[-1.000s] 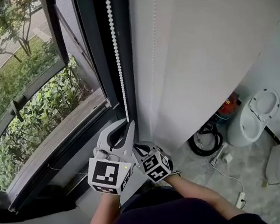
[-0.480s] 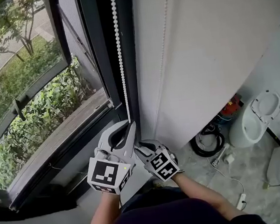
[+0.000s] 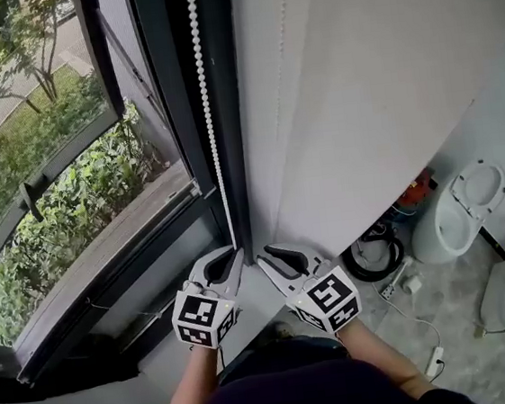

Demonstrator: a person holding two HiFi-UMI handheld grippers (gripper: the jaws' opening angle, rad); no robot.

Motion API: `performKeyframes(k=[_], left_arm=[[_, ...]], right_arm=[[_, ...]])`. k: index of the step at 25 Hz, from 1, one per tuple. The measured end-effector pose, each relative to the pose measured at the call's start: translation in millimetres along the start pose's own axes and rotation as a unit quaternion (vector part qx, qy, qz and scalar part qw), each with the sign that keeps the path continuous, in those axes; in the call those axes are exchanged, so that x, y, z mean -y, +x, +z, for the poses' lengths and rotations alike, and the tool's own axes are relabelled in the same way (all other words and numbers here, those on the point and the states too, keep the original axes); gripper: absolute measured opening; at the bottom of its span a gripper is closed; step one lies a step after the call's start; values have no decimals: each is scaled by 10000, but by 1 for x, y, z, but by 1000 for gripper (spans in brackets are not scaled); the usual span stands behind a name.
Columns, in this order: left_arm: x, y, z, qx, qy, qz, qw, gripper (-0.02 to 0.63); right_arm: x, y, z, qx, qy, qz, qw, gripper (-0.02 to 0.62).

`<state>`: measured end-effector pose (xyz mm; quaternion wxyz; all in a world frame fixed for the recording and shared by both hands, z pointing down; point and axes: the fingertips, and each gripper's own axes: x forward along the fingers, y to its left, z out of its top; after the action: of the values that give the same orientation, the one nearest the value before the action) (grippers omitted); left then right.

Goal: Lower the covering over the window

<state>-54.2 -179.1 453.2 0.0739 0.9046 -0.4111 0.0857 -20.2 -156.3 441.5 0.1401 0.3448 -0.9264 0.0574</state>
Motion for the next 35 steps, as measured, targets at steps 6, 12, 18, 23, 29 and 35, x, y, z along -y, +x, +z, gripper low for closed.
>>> performKeyframes(k=[6, 12, 18, 23, 29, 35], left_arm=[[0, 4, -33, -259, -160, 1, 9995, 11], [1, 7, -53, -457, -182, -18, 9988, 11], [5, 6, -64, -466, -482, -138, 9977, 11], [8, 6, -63, -440, -416, -166, 9980, 11], [11, 6, -64, -447, -393, -217, 9980, 11], [13, 8, -79, -614, -629, -285, 9957, 12]], right_arm=[[-14, -11, 57, 688, -120, 212, 9973, 71], [-23, -11, 103, 1090, -339, 296, 9930, 57], [-22, -7, 131, 1292, -462, 182, 9904, 57], [-22, -5, 143, 1367, -499, 124, 9893, 57], [-21, -4, 146, 1369, -441, 104, 9896, 23], [-21, 5, 128, 1113, -505, 77, 9925, 17]])
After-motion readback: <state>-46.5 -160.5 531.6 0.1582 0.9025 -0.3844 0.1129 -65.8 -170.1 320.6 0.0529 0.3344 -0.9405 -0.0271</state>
